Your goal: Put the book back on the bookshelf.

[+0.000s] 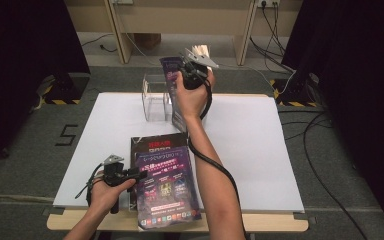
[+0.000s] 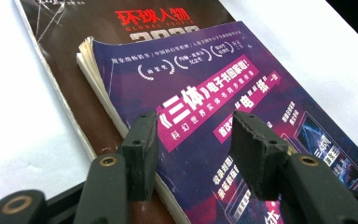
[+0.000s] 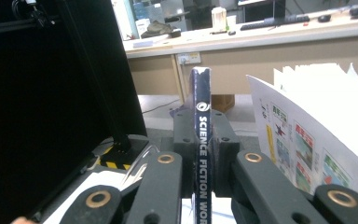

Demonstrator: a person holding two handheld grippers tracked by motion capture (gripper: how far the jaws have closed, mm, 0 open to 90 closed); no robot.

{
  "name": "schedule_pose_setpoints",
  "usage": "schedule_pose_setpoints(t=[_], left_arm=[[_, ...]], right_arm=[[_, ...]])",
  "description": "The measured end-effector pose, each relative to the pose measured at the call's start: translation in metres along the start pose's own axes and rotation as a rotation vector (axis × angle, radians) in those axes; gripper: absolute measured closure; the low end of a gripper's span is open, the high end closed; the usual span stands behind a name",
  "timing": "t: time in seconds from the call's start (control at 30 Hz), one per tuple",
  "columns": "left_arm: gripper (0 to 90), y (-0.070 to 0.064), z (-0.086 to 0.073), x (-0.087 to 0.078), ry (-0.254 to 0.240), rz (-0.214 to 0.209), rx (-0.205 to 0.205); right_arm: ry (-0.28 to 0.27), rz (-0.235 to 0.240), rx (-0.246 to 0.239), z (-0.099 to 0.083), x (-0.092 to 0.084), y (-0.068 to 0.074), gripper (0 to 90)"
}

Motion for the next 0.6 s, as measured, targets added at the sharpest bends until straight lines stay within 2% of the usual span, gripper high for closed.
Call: schedule_pose_setpoints(t=[0.13,0.3,0.47,0.6], left_arm=[[51.3,-0.001,0.0,0.0,0.001,0.003,0.005],[51.3,-0.003,0.0,0.001,0.0,-0.001,0.009],[51.3,-0.005,-0.001,0.002,0.01,-0.002,0.009],[51.3,-0.005,-0.002,0.002,0.01,0.0,0.011]], right_arm=[[0.002,-0.008,-0.065,-0.012,-0.017,0.007,83.6],[0.016,-0.012,-0.099,-0.032,-0.034,0.007,82.6],[0.022,-0.007,-0.09,-0.043,-0.054,-0.001,82.3],[0.043,-0.021,-0.102,-0.047,-0.066,-0.008,82.4]])
Point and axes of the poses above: each handheld gripper's, and its own axes: x roughly forward along the jaws, z roughly out of its top, y roughly to its left, the point moved 2 cm from there along x, roughly forward along the jaws, and after that the axes turned 6 degrees about y, right-handed, at the moved point
